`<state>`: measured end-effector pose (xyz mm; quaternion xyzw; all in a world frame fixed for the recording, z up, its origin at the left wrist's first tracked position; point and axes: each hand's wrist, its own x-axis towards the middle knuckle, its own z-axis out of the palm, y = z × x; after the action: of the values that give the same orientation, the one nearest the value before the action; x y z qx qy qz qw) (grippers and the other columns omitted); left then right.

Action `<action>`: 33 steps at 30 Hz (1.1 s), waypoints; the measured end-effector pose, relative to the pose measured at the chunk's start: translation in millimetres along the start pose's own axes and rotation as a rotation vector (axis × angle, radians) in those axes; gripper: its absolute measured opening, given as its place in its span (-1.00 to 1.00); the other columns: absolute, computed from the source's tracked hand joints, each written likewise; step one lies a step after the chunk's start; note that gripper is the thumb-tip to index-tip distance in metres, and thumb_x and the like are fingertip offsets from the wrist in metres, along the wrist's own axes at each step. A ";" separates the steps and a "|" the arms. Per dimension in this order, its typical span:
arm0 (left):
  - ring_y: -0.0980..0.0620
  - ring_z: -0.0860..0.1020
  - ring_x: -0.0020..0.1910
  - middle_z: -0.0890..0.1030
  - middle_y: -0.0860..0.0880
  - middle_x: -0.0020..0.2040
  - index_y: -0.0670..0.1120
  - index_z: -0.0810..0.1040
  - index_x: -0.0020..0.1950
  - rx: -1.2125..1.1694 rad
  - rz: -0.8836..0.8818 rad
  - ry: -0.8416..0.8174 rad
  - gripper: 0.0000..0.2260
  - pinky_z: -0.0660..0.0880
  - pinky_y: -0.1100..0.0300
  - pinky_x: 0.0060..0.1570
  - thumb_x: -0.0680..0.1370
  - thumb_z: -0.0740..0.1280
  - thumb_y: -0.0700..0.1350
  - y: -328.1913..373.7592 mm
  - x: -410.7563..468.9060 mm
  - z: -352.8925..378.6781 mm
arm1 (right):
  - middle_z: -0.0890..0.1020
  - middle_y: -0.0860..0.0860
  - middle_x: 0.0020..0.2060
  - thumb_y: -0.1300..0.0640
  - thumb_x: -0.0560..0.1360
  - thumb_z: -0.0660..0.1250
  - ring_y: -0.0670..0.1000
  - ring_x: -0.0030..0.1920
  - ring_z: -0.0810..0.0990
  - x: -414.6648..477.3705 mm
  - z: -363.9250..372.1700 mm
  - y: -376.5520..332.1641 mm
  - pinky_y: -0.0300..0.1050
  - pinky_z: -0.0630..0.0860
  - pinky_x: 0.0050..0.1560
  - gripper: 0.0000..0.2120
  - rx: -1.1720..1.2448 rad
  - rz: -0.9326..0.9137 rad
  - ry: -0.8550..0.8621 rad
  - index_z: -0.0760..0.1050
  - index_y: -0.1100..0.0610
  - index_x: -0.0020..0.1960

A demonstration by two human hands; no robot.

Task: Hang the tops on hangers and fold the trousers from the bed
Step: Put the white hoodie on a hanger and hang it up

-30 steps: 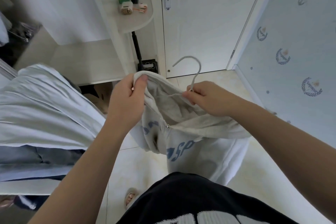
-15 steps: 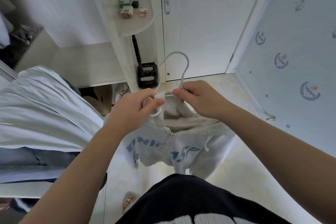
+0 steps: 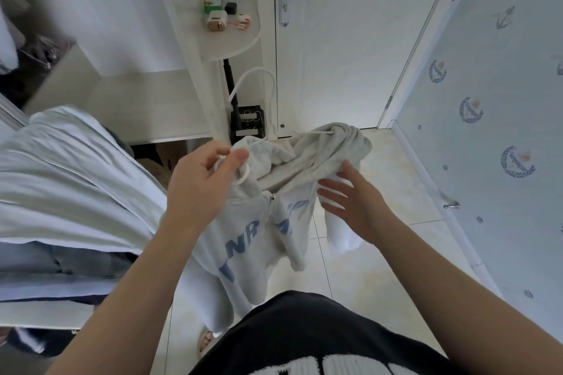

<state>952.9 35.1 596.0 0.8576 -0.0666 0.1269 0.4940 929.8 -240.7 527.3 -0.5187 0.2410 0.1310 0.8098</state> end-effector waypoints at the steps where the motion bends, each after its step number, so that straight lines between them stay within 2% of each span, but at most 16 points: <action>1: 0.06 0.45 -0.38 0.55 0.02 -0.35 0.06 0.60 -0.19 -0.002 0.004 -0.021 -0.72 0.37 0.22 -0.31 0.53 0.35 0.25 -0.3 -2.0 0.0 | 0.68 0.12 0.17 -0.26 0.47 0.40 0.12 0.16 0.68 4.6 3.6 -4.9 0.11 0.57 0.19 -0.40 0.066 -0.010 -0.047 0.47 0.12 0.33; 4: 0.19 0.41 -0.41 0.53 0.07 -0.37 0.06 0.60 -0.18 -0.011 0.005 -0.050 -0.69 0.32 0.39 -0.35 0.52 0.33 0.28 -3.4 -5.8 -0.9 | 0.67 0.14 0.18 -0.19 0.49 0.43 0.12 0.13 0.69 17.7 10.3 -20.9 0.08 0.60 0.13 -0.47 0.230 -0.053 -0.013 0.53 0.15 0.29; 8: 0.14 0.46 -0.37 0.58 0.04 -0.32 0.08 0.63 -0.11 0.027 0.023 -0.106 -0.73 0.38 0.22 -0.29 0.55 0.30 0.24 -6.9 -8.4 -3.5 | 0.64 0.16 0.22 -0.01 0.49 0.47 0.15 0.16 0.67 31.3 2.4 -43.0 0.07 0.63 0.07 -0.51 0.294 -0.047 0.086 0.52 0.16 0.35; 10: 0.15 0.48 -0.37 0.58 0.13 -0.32 0.15 0.63 -0.12 0.078 0.039 -0.144 -0.78 0.37 0.20 -0.30 0.59 0.30 0.21 -8.6 -10.7 -4.4 | 0.68 0.14 0.13 0.15 0.52 0.44 0.12 0.07 0.68 34.1 0.0 -50.2 -0.02 0.64 -0.05 -0.69 0.207 -0.015 0.175 0.60 0.18 0.25; 12: 0.18 0.47 -0.41 0.55 0.21 -0.36 0.21 0.59 -0.16 0.183 0.067 -0.197 -0.78 0.31 0.24 -0.34 0.61 0.26 0.22 -9.4 -12.2 -3.1 | 0.68 0.12 -0.08 0.26 0.51 0.39 0.12 -0.09 0.64 33.6 3.0 -61.3 -0.07 0.60 -0.18 -0.87 0.059 -0.026 0.314 0.64 0.17 0.04; 15: 0.21 0.47 -0.43 0.53 0.17 -0.41 0.24 0.50 -0.24 0.342 0.076 -0.275 -0.72 0.30 0.25 -0.34 0.60 0.19 0.27 -7.4 -14.5 8.3 | 0.60 0.07 -0.25 0.29 0.47 0.33 0.06 -0.21 0.56 20.6 25.7 -87.8 -0.17 0.53 -0.28 -0.89 -0.190 -0.245 0.400 0.59 0.12 -0.10; 17: 0.24 0.49 -0.40 0.55 0.16 -0.38 0.24 0.53 -0.15 0.386 0.056 -0.250 -0.75 0.32 0.28 -0.32 0.60 0.18 0.29 -3.9 -13.2 15.4 | 0.64 0.02 -0.28 0.23 0.44 0.32 -0.01 -0.26 0.59 -2.2 50.6 -99.6 -0.21 0.51 -0.35 -0.88 -0.430 -0.514 0.318 0.61 0.10 -0.09; 19: 0.25 0.52 -0.36 0.58 0.17 -0.35 0.24 0.60 -0.05 0.339 0.060 -0.156 -0.75 0.33 0.29 -0.32 0.60 0.20 0.31 -2.1 -7.1 14.1 | 0.70 -0.10 -0.21 0.10 0.43 0.31 -0.11 -0.23 0.66 -30.4 72.3 -103.8 -0.20 0.60 -0.27 -0.82 -0.684 -0.699 0.094 0.61 -0.10 -0.03; 21: 0.21 0.55 -0.32 0.61 0.19 -0.31 0.27 0.62 -0.02 0.242 0.087 -0.071 -0.76 0.38 0.23 -0.31 0.57 0.22 0.33 -1.3 -0.3 4.1 | 0.67 -0.14 0.00 -0.15 0.44 0.31 -0.10 0.01 0.64 -47.0 79.5 -106.8 -0.08 0.60 0.04 -0.83 -0.931 -0.758 -0.062 0.57 -0.25 0.02; 23: 0.16 0.57 -0.28 0.63 0.21 -0.27 0.33 0.61 -0.10 0.111 0.123 -0.022 -0.86 0.44 0.19 -0.27 0.54 0.28 0.29 1.2 5.6 -7.8 | 0.48 -0.21 0.32 -0.37 0.46 0.27 -0.11 0.36 0.41 -52.6 74.7 -115.5 0.05 0.35 0.40 -0.71 -1.165 -0.761 -0.117 0.52 -0.39 0.15; 24: 0.15 0.58 -0.26 0.64 0.21 -0.26 0.36 0.61 -0.14 0.058 0.141 -0.009 -0.89 0.47 0.16 -0.24 0.54 0.31 0.25 3.9 7.7 -12.5 | 0.39 -0.23 0.41 -0.40 0.48 0.25 -0.11 0.45 0.31 -53.3 72.0 -118.8 0.12 0.25 0.47 -0.61 -1.251 -0.719 -0.183 0.47 -0.39 0.28; 25: 0.14 0.60 -0.24 0.65 0.21 -0.25 0.37 0.62 -0.14 0.025 0.156 -0.005 -0.91 0.50 0.15 -0.21 0.53 0.34 0.23 6.4 9.9 -15.9 | 0.36 -0.23 0.45 -0.39 0.49 0.23 -0.12 0.46 0.30 -52.3 69.5 -119.4 0.14 0.26 0.48 -0.52 -1.300 -0.651 -0.276 0.40 -0.35 0.38; 27: 0.11 0.61 -0.23 0.67 0.19 -0.24 0.35 0.64 -0.14 -0.008 0.174 -0.026 -0.92 0.51 0.13 -0.18 0.52 0.36 0.22 11.5 14.9 -18.5 | 0.49 -0.18 0.38 -0.29 0.51 0.29 -0.14 0.31 0.48 -48.4 71.7 -112.1 0.02 0.44 0.35 -0.48 -1.372 -0.582 -0.397 0.35 -0.24 0.45; 28: 0.11 0.60 -0.23 0.66 0.19 -0.25 0.32 0.64 -0.14 -0.008 0.175 -0.045 -0.90 0.50 0.12 -0.18 0.52 0.35 0.23 14.0 16.8 -17.9 | 0.59 -0.14 0.26 -0.21 0.55 0.33 -0.16 0.15 0.57 -46.1 74.8 -105.8 -0.04 0.52 0.20 -0.57 -1.389 -0.619 -0.396 0.41 -0.18 0.39; 30: 0.14 0.58 -0.24 0.64 0.21 -0.26 0.27 0.63 -0.16 0.043 0.184 -0.079 -0.85 0.48 0.11 -0.20 0.52 0.33 0.26 17.1 18.3 -14.1 | 0.68 -0.06 0.00 -0.04 0.60 0.33 -0.13 -0.11 0.60 -41.5 81.5 -96.2 -0.03 0.52 -0.06 -0.82 -1.340 -0.755 -0.351 0.55 -0.03 0.17; 33: 0.17 0.53 -0.21 0.59 0.27 -0.26 0.27 0.55 -0.16 0.159 0.227 -0.097 -0.81 0.41 0.16 -0.21 0.51 0.27 0.33 17.0 19.7 -10.4 | 0.64 0.06 -0.26 0.02 0.62 0.31 0.10 -0.28 0.54 -38.7 88.7 -95.8 0.02 0.47 -0.19 -0.84 -1.228 -0.829 -0.296 0.60 0.05 -0.05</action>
<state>966.1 35.7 620.7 0.8861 -0.1769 0.1452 0.4031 963.8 -200.1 652.7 -0.9020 -0.2012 -0.0052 0.3819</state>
